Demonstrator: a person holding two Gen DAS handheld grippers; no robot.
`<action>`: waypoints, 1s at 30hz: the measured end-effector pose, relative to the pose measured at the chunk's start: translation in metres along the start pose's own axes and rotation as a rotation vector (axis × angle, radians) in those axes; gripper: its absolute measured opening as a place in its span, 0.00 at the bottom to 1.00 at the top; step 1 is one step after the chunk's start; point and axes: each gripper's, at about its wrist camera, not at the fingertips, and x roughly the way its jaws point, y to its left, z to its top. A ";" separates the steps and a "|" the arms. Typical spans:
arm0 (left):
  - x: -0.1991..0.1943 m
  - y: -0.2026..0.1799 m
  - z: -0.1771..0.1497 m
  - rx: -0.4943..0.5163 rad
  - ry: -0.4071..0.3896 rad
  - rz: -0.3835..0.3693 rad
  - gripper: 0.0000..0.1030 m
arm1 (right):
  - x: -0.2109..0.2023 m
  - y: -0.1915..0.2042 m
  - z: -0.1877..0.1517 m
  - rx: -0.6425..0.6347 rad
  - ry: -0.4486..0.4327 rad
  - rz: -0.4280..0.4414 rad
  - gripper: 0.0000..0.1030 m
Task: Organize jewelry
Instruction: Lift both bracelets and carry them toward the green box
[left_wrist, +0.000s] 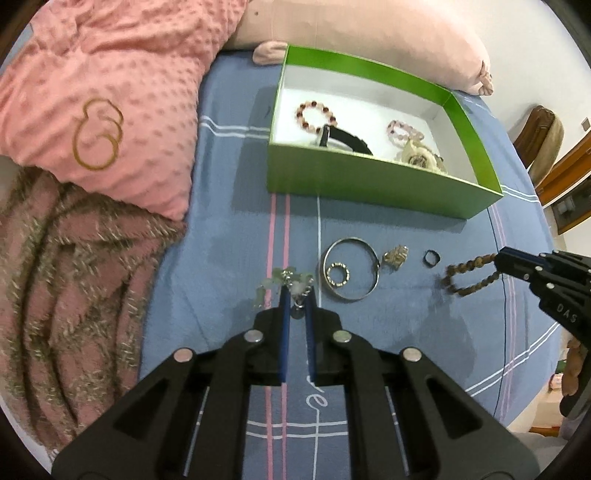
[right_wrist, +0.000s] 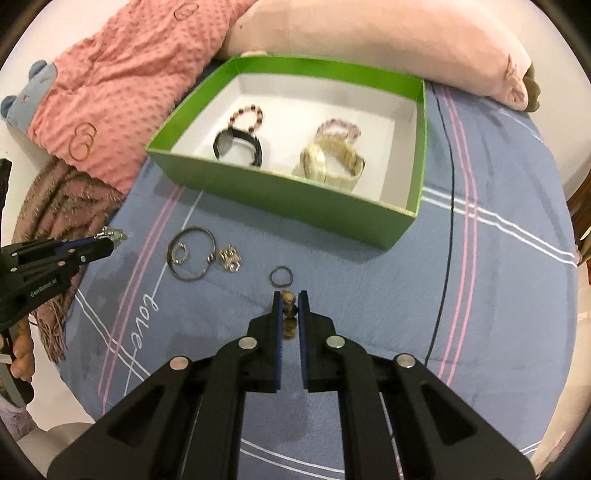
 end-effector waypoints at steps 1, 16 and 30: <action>-0.003 0.000 0.000 0.002 -0.004 0.004 0.07 | -0.002 -0.003 0.004 0.004 -0.007 0.003 0.07; -0.011 -0.015 0.006 0.017 -0.019 -0.004 0.07 | -0.009 -0.001 0.006 -0.007 -0.007 0.000 0.07; -0.037 -0.046 0.074 0.101 -0.116 -0.052 0.07 | -0.058 -0.004 0.075 -0.034 -0.161 0.008 0.07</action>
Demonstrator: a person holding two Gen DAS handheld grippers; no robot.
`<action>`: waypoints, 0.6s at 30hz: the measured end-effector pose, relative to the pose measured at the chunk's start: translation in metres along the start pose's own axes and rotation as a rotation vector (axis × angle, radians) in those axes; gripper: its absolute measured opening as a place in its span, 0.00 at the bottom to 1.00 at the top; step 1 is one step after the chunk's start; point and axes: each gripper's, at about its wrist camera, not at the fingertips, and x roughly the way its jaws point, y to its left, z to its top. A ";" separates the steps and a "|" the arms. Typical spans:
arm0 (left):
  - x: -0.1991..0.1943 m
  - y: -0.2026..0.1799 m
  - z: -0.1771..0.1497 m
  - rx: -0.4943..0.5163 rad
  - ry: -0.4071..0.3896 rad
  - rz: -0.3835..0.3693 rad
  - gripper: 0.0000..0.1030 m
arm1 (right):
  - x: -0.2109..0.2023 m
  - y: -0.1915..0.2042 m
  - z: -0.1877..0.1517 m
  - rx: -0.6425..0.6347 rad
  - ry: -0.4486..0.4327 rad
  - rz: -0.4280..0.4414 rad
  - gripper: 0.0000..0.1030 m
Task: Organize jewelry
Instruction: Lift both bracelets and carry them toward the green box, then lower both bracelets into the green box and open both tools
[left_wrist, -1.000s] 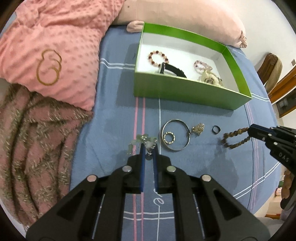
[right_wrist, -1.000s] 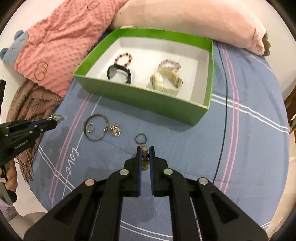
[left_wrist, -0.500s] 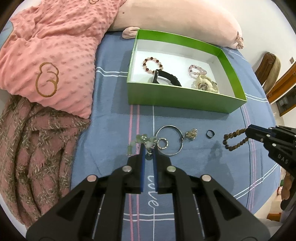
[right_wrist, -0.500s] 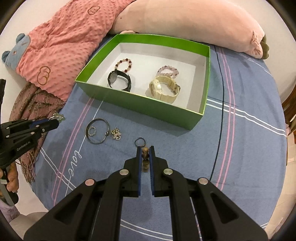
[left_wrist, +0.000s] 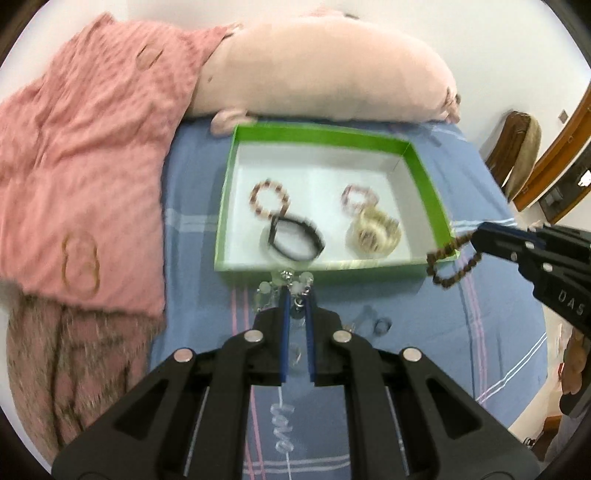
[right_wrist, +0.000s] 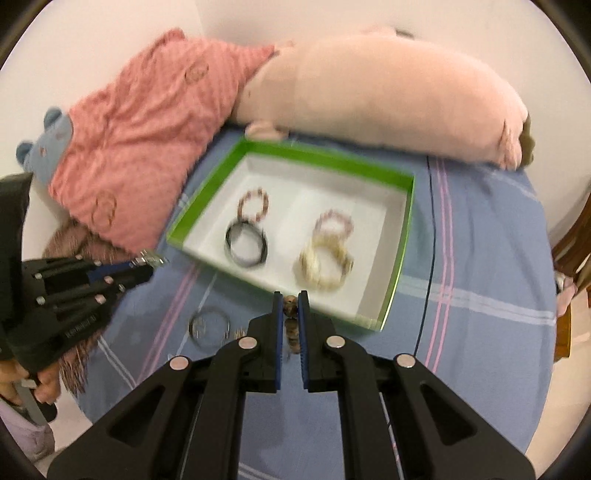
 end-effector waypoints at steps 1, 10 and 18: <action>0.001 -0.002 0.006 0.005 -0.005 -0.005 0.07 | -0.002 -0.002 0.009 -0.003 -0.015 -0.005 0.07; 0.046 -0.014 0.073 0.024 0.021 -0.039 0.07 | 0.028 -0.027 0.070 0.009 -0.037 -0.039 0.07; 0.106 -0.025 0.104 0.033 0.091 -0.040 0.07 | 0.088 -0.053 0.082 0.038 0.051 -0.097 0.07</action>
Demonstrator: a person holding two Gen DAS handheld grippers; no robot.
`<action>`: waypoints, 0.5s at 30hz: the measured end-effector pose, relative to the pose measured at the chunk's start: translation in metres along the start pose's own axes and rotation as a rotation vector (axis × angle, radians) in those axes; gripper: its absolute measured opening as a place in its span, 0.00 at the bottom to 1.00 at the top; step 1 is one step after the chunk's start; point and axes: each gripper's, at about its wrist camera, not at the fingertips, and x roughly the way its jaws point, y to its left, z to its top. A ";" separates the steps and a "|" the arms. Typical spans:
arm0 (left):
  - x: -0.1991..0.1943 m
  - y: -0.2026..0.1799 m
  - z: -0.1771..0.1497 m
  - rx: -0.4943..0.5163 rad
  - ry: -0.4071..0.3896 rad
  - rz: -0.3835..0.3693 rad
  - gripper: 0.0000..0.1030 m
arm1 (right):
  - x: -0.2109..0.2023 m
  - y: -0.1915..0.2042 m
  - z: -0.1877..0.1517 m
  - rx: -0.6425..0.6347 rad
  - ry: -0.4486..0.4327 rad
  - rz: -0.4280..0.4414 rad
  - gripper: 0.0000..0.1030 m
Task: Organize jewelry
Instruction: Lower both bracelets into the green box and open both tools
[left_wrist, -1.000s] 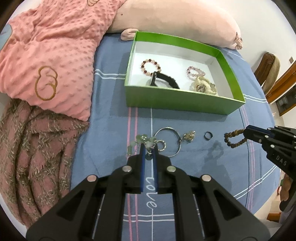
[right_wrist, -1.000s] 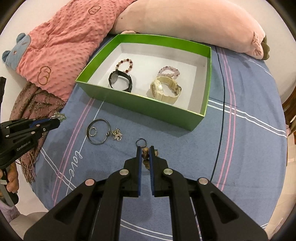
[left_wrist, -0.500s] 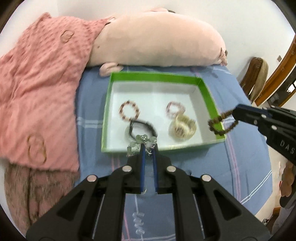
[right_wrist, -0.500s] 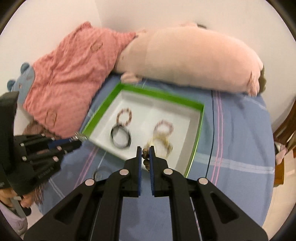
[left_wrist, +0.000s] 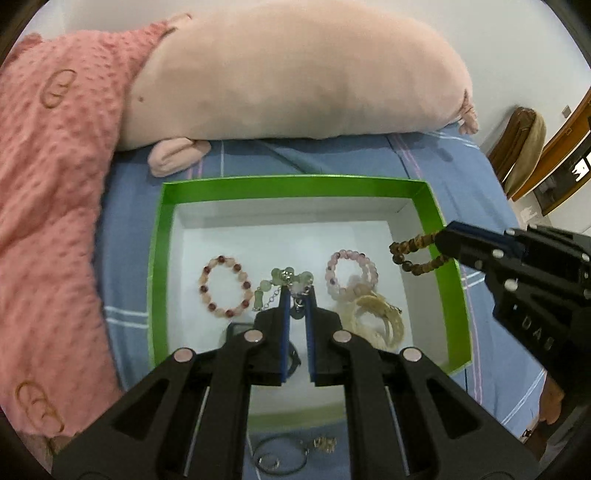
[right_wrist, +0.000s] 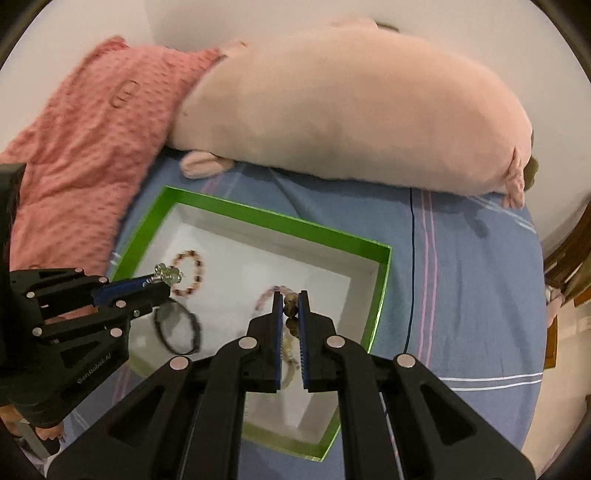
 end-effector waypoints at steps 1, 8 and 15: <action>0.010 -0.001 0.002 0.002 0.014 -0.001 0.07 | 0.008 -0.003 -0.001 0.003 0.016 -0.004 0.07; 0.054 -0.002 0.000 -0.008 0.091 -0.009 0.08 | 0.048 -0.018 -0.014 0.016 0.098 -0.024 0.07; 0.064 -0.007 -0.008 0.026 0.106 0.007 0.25 | 0.054 -0.015 -0.026 -0.017 0.119 -0.048 0.44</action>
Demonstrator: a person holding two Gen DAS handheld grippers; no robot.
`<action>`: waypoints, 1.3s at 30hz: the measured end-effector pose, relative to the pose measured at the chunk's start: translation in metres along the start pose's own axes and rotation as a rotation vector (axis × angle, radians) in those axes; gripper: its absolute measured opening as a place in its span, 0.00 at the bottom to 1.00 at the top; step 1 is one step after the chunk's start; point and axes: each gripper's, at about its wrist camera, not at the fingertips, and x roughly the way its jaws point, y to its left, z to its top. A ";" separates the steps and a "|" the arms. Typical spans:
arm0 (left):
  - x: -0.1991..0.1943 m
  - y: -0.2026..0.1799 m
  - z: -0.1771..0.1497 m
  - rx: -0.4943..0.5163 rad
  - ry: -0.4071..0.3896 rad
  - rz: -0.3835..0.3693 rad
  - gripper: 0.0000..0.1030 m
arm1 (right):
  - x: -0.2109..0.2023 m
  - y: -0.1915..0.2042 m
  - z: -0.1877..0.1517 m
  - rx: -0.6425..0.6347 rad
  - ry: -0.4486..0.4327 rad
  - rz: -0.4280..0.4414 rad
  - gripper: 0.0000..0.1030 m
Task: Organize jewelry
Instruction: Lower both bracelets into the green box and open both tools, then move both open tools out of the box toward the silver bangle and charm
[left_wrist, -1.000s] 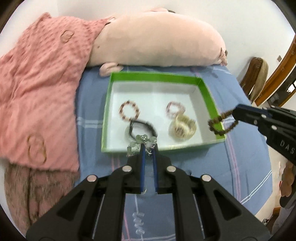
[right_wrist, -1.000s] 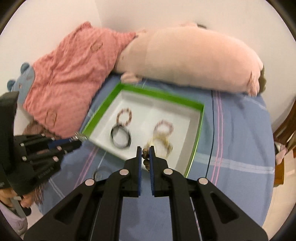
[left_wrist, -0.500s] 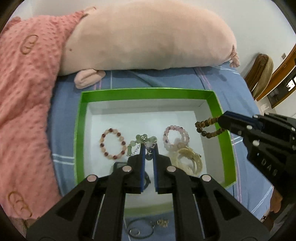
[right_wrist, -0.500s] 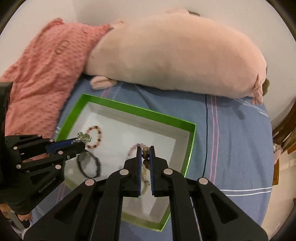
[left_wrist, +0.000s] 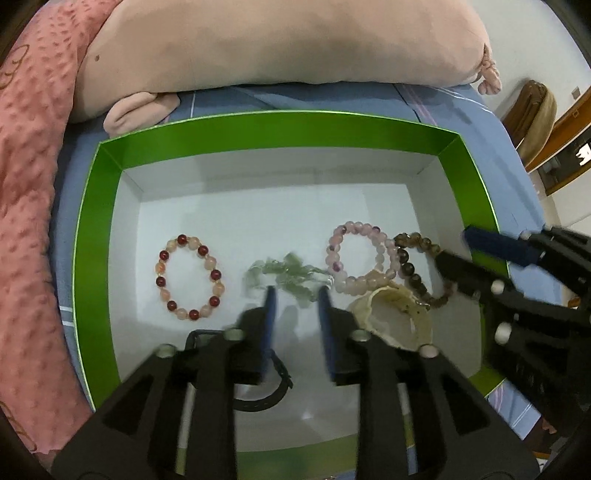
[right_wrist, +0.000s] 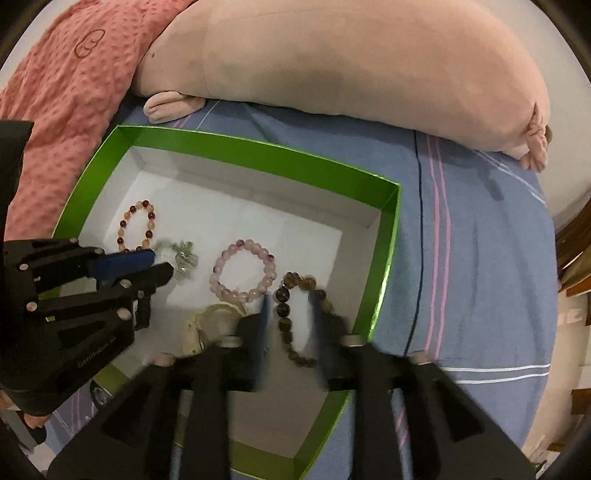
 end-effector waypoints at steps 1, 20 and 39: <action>-0.002 -0.001 0.000 0.002 -0.004 0.003 0.25 | -0.002 -0.001 0.000 0.004 -0.009 -0.003 0.48; -0.120 -0.014 -0.082 0.007 -0.222 0.144 0.60 | -0.100 0.023 -0.048 0.055 -0.150 0.079 0.64; -0.103 0.036 -0.176 -0.115 -0.103 0.184 0.77 | -0.090 0.053 -0.137 0.034 -0.041 0.168 0.70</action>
